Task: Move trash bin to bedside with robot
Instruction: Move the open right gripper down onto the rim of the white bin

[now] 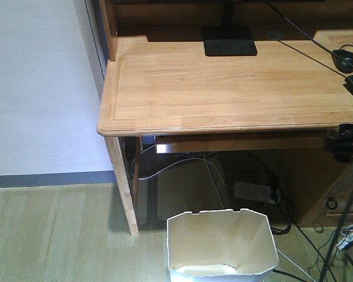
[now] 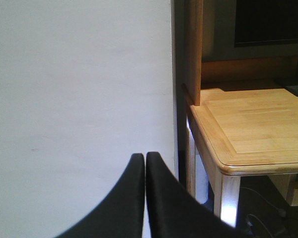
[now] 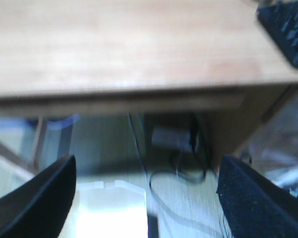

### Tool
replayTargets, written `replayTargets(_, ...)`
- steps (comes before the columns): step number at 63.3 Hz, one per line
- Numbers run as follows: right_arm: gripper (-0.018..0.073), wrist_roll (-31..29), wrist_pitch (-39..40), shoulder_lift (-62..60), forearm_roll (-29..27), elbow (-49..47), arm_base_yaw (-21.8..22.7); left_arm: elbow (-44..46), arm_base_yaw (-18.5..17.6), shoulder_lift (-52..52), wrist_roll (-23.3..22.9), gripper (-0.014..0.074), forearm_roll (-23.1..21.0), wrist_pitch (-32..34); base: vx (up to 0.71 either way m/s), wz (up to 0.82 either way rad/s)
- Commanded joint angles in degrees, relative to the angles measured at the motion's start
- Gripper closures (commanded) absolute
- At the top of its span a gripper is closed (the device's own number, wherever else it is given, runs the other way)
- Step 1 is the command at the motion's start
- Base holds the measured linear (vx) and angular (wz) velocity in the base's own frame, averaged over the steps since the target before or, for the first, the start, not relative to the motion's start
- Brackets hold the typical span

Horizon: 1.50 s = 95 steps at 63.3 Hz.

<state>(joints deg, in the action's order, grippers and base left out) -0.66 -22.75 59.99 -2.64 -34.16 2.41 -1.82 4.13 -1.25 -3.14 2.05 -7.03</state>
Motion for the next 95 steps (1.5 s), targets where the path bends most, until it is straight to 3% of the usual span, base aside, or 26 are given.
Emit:
replayTargets(1,-0.0004,-1.04,0.10,5.81,0.00,-4.44,0.02,1.38,-0.18,-0.36,-0.25,0.0603,-0.12,4.15,0.00,0.00)
replayTargets(19,-0.0004,-8.63,-1.24,25.20,-1.17,-8.11,0.93,1.38,-0.18,-0.36,-0.25,0.0603,-0.12,4.15,0.00,0.00)
replayTargets(31,-0.0004,-19.08,-0.07,40.01,-10.65,-10.99,4.20,1.38,-0.18,-0.36,-0.25,0.0603,-0.12,4.15,0.00,0.00)
replayTargets(47,-0.0004,-35.60,10.67,54.96,-23.85,-11.81,4.21,1.38,-0.18,-0.36,-0.25,0.0603,-0.12,4.15,0.00,0.00)
replayTargets(55,-0.0004,-41.93,11.65,63.00,-28.44,-14.88,4.21,1.38,-0.18,-0.36,-0.25,0.0603,-0.12,4.15,0.00,0.00)
replayTargets(95,-0.0004,-43.96,10.33,92.61,-29.47,-34.91,4.21,1.38,-0.18,-0.36,-0.25,0.0603,-0.12,4.15,0.00,0.00)
